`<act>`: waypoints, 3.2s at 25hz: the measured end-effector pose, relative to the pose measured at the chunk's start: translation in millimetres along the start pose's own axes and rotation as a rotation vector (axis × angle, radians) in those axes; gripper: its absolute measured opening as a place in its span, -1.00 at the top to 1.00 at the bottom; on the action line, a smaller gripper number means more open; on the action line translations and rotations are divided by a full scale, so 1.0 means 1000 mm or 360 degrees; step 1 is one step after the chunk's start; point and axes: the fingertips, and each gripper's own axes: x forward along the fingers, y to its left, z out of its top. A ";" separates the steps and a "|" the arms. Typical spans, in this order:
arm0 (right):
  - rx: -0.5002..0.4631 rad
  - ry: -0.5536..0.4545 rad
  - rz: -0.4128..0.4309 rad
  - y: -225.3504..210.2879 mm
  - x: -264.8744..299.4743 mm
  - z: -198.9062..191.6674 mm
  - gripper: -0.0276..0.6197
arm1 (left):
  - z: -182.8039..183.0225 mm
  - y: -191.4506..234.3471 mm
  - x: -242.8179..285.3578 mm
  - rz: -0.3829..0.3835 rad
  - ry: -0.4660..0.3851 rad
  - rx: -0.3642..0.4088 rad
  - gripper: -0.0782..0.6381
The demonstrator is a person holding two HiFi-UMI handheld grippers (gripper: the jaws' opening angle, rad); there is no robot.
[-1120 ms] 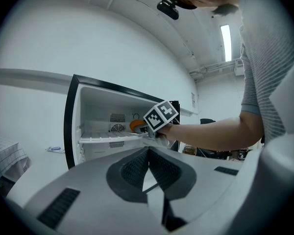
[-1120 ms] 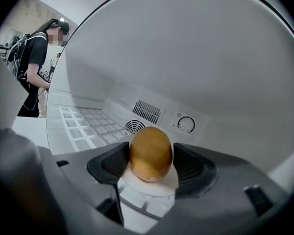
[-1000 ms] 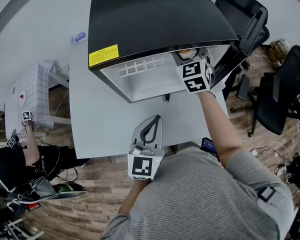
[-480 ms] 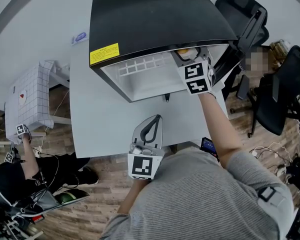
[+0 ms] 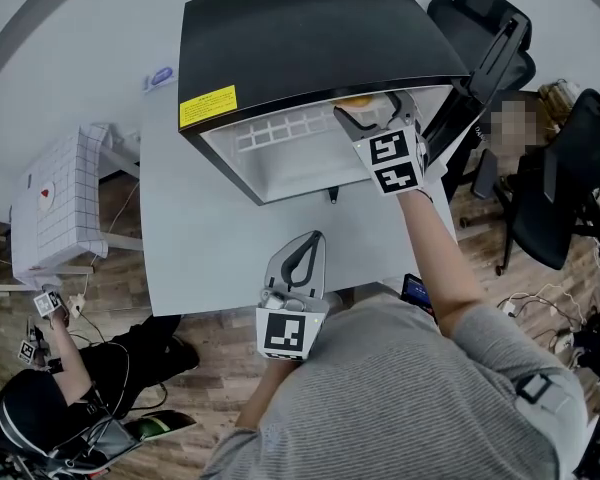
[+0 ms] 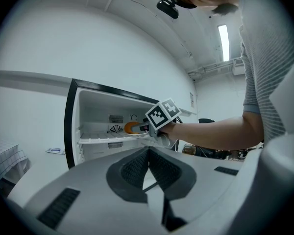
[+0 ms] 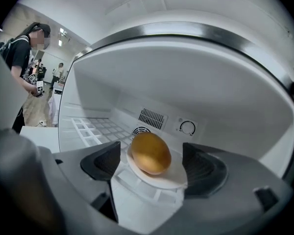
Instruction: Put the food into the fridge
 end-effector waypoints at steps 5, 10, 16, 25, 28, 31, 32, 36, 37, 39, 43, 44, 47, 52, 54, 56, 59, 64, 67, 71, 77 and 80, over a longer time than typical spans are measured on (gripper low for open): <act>0.0001 -0.0006 -0.0009 0.001 -0.009 0.000 -0.29 | 0.001 -0.002 -0.003 0.0001 -0.0007 0.0007 0.75; 0.0016 -0.0022 -0.0009 0.005 -0.020 0.000 -0.29 | 0.000 -0.006 -0.005 -0.0003 -0.0002 0.0003 0.75; 0.0032 -0.0028 0.0014 0.014 -0.035 -0.002 -0.29 | -0.003 -0.013 -0.008 -0.0023 0.0017 0.0014 0.75; 0.0047 -0.0043 0.0042 0.023 -0.062 -0.005 -0.29 | -0.002 -0.026 -0.011 -0.0048 0.0022 0.0038 0.75; 0.0048 -0.0047 0.0048 0.026 -0.069 -0.005 -0.29 | 0.001 -0.030 -0.012 -0.0051 -0.0004 0.0035 0.75; 0.0069 -0.0054 0.0054 0.026 -0.075 -0.006 -0.29 | 0.005 -0.032 -0.012 -0.0049 -0.0034 0.0037 0.75; 0.0077 -0.0059 0.0051 0.025 -0.077 -0.006 -0.29 | 0.006 -0.033 -0.012 -0.0048 -0.0038 0.0036 0.75; 0.0098 -0.0077 0.0026 0.020 -0.084 -0.006 -0.28 | 0.008 -0.036 -0.012 -0.0049 -0.0043 0.0040 0.75; 0.0101 -0.0079 0.0025 0.019 -0.085 -0.006 -0.28 | 0.008 -0.037 -0.012 -0.0050 -0.0044 0.0042 0.75; 0.0102 -0.0077 0.0027 0.018 -0.087 -0.007 -0.28 | 0.009 -0.039 -0.011 -0.0053 -0.0045 0.0044 0.75; 0.0087 -0.0072 0.0039 0.018 -0.090 -0.010 -0.27 | 0.009 -0.041 -0.011 -0.0056 -0.0046 0.0048 0.75; 0.0080 -0.0074 0.0042 0.018 -0.090 -0.010 -0.26 | 0.008 -0.042 -0.011 -0.0057 -0.0044 0.0050 0.75; 0.0061 -0.0102 0.0027 0.016 -0.093 -0.008 0.01 | 0.007 -0.044 -0.010 -0.0060 -0.0033 0.0054 0.75; 0.0050 -0.0162 -0.0010 0.011 -0.101 -0.001 0.72 | 0.003 -0.046 -0.012 -0.0057 -0.0005 0.0063 0.75; 0.0046 -0.0171 0.0004 0.012 -0.102 0.001 0.79 | 0.003 -0.046 -0.012 -0.0053 -0.0004 0.0069 0.75; 0.0041 -0.0172 0.0020 0.012 -0.103 0.000 0.80 | 0.001 -0.047 -0.012 -0.0056 0.0013 0.0078 0.75; 0.0029 -0.0168 0.0038 0.014 -0.103 -0.001 0.83 | 0.002 -0.048 -0.010 -0.0056 0.0005 0.0080 0.75; 0.0031 -0.0184 0.0085 0.018 -0.108 -0.003 0.88 | 0.007 -0.050 -0.005 -0.0052 -0.0033 0.0060 0.75; 0.0037 -0.0196 0.0113 0.021 -0.112 -0.003 0.88 | 0.009 -0.050 -0.003 -0.0063 -0.0033 0.0070 0.75; 0.0045 -0.0201 0.0126 0.022 -0.119 -0.002 0.88 | 0.007 -0.051 -0.002 -0.0073 -0.0026 0.0070 0.75; 0.0059 -0.0207 0.0143 0.026 -0.134 -0.004 0.88 | 0.005 -0.053 0.000 -0.0082 -0.0016 0.0063 0.75; 0.0060 -0.0218 0.0150 0.030 -0.142 -0.004 0.88 | 0.002 -0.052 0.000 -0.0086 -0.0004 0.0073 0.75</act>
